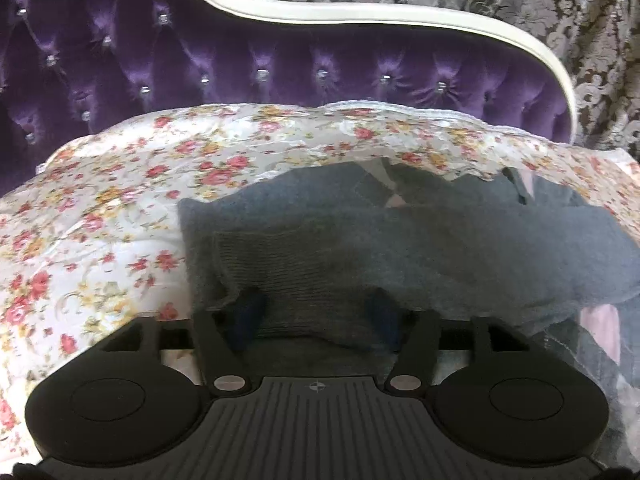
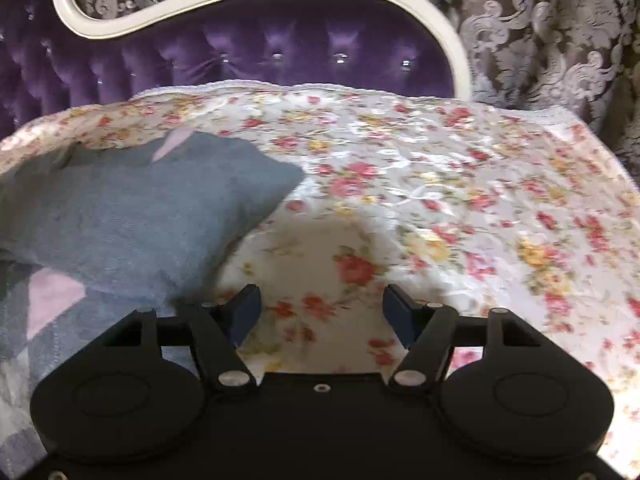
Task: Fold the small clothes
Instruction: 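Open the left gripper to release the sleeve and pull it back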
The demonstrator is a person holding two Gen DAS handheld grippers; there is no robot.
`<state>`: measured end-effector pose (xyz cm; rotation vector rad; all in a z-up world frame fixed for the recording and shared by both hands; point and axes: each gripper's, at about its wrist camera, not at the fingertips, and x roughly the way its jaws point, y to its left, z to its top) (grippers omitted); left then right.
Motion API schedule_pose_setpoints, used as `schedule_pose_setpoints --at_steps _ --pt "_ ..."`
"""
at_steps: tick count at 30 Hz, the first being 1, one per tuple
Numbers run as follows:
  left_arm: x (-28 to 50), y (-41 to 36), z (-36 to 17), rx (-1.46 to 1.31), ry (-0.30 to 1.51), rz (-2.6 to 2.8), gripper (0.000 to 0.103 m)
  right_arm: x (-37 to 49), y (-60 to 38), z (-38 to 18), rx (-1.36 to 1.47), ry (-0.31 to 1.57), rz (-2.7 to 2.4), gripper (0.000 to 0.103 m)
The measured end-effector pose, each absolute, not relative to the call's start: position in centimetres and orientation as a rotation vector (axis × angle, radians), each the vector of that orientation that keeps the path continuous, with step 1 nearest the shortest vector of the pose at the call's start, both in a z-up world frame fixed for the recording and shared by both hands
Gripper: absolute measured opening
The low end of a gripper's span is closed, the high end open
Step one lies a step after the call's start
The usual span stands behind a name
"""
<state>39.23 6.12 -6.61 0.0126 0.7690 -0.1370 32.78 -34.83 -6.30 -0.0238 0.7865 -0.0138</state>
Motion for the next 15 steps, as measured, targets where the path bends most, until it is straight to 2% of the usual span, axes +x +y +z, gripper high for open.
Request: schedule_pose_setpoints --at_steps 2,9,15 --pt "39.2 5.7 -6.5 0.021 0.781 -0.17 0.092 32.5 -34.8 -5.8 -0.025 0.767 -0.019 0.072" --pt "35.2 5.0 -5.2 0.093 0.756 -0.166 0.093 29.1 -32.9 -2.9 0.031 0.656 0.06 0.078" --pt "29.5 6.7 -5.0 0.019 0.828 -0.171 0.093 24.9 -31.0 -2.1 0.08 0.626 0.162 0.081"
